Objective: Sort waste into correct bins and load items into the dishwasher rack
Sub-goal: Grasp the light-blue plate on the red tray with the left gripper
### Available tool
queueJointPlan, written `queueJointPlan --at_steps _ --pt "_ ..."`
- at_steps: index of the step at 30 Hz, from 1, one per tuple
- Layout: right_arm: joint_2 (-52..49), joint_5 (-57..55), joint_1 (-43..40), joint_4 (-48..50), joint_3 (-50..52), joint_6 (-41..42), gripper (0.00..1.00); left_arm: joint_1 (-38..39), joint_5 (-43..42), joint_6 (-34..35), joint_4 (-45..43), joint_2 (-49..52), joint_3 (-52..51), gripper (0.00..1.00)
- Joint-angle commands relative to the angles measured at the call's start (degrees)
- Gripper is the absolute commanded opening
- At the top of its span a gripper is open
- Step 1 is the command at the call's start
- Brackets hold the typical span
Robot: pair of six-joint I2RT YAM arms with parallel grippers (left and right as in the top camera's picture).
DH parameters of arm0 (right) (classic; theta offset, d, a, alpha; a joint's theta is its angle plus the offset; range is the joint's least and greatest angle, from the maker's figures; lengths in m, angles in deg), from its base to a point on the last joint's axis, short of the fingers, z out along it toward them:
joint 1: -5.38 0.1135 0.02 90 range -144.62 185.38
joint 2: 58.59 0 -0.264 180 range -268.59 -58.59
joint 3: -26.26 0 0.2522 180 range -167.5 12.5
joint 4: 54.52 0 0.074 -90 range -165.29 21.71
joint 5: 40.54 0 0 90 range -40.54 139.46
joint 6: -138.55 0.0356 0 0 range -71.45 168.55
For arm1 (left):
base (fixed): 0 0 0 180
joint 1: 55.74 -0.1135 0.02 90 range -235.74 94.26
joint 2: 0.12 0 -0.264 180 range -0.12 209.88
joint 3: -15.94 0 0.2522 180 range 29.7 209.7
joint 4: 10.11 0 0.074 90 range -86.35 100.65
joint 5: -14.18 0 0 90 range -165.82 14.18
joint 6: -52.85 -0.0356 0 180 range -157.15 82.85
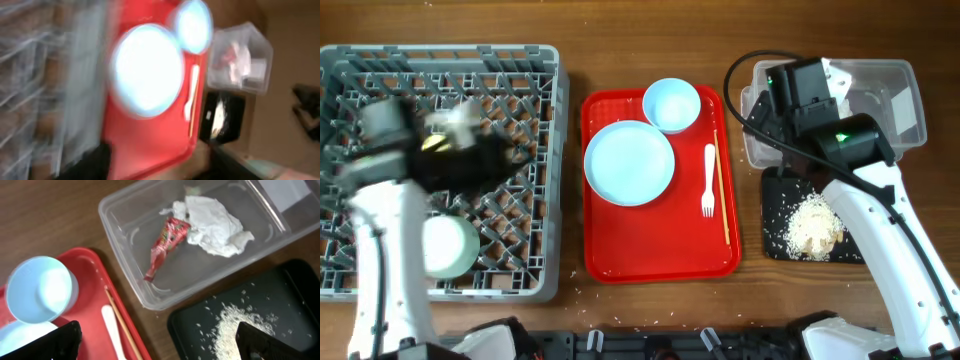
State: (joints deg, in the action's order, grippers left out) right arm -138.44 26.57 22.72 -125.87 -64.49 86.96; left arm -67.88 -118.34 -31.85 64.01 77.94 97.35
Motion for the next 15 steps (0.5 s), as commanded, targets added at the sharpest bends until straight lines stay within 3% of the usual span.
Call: queueJointPlan --at_steps 1,4,7,10,13,15 --pt "0.6 0.1 -0.1 -0.1 -0.9 0.6 1.0 22.6 8.5 -0.1 -12.9 3.2 0.6 0.81" --pt "0.6 0.1 -0.1 -0.1 -0.9 0.6 1.0 38.8 26.8 -0.1 -24.2 8.9 0.6 0.83" --pt "0.6 0.1 -0.1 -0.1 -0.9 0.6 1.0 48.8 43.9 -0.1 -31.1 16.3 0.6 0.81" --pt "0.6 0.1 -0.1 -0.1 -0.9 0.7 1.0 51.9 46.3 -0.1 -33.3 22.2 0.6 0.76" --pt "0.6 0.1 -0.1 -0.1 -0.9 0.6 1.0 52.3 46.2 -0.1 -33.4 26.7 0.6 0.64" --pt "0.6 0.1 -0.1 -0.1 -0.9 0.7 1.0 52.3 44.7 -0.1 -33.4 28.8 0.6 0.63"
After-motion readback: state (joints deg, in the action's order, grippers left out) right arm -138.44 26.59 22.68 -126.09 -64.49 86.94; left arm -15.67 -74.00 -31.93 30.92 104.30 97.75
